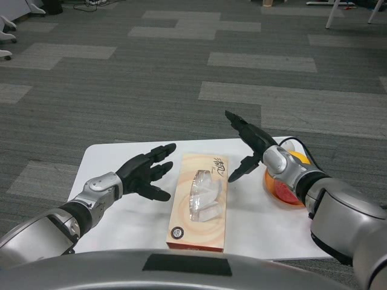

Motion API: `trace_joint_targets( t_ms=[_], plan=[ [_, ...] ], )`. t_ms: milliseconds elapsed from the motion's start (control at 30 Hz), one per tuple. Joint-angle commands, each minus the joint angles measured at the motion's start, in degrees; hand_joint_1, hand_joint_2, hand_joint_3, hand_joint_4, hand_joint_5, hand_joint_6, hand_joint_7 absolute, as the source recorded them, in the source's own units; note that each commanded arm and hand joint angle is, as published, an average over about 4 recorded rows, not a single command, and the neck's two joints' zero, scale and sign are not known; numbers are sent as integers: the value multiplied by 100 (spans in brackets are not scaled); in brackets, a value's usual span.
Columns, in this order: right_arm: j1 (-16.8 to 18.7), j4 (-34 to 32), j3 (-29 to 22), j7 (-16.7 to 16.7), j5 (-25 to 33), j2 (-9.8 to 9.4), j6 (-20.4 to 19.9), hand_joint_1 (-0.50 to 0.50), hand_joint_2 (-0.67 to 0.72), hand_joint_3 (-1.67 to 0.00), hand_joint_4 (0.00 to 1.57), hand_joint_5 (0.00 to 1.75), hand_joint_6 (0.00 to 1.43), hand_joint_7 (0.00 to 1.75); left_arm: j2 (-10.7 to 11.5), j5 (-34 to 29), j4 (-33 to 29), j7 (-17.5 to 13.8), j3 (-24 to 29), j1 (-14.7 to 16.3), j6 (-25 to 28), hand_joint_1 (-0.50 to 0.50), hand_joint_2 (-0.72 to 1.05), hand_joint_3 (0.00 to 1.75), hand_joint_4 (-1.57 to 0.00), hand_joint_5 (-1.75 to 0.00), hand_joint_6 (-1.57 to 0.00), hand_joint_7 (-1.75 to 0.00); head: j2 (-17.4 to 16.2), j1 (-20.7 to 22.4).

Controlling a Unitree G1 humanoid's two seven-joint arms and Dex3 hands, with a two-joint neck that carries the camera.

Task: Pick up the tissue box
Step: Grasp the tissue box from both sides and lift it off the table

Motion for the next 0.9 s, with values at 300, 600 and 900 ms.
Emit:
trace_joint_targets(
  t_ms=[300, 600, 900],
  plan=[
    [719, -597, -1179, 930, 13, -374, -29, -42, -29, -8, 0, 10, 0, 0, 139, -37, 34, 33, -102, 86, -32, 50, 105, 13, 0, 0, 0, 0, -34, 42],
    [1174, -867, -1289, 1462, 0, -563, -31, -42, -41, -10, 0, 10, 0, 0, 164, -19, 75, 68, -174, 38, -36, 50, 105, 13, 0, 0, 0, 0, -57, 62],
    [1227, -700, -849, 1464, 15, -445, -23, -42, -41, -16, 0, 10, 0, 0, 111, -2, 183, 112, -262, -26, -40, 50, 105, 17, 0, 0, 0, 0, -90, 50]
  ],
)
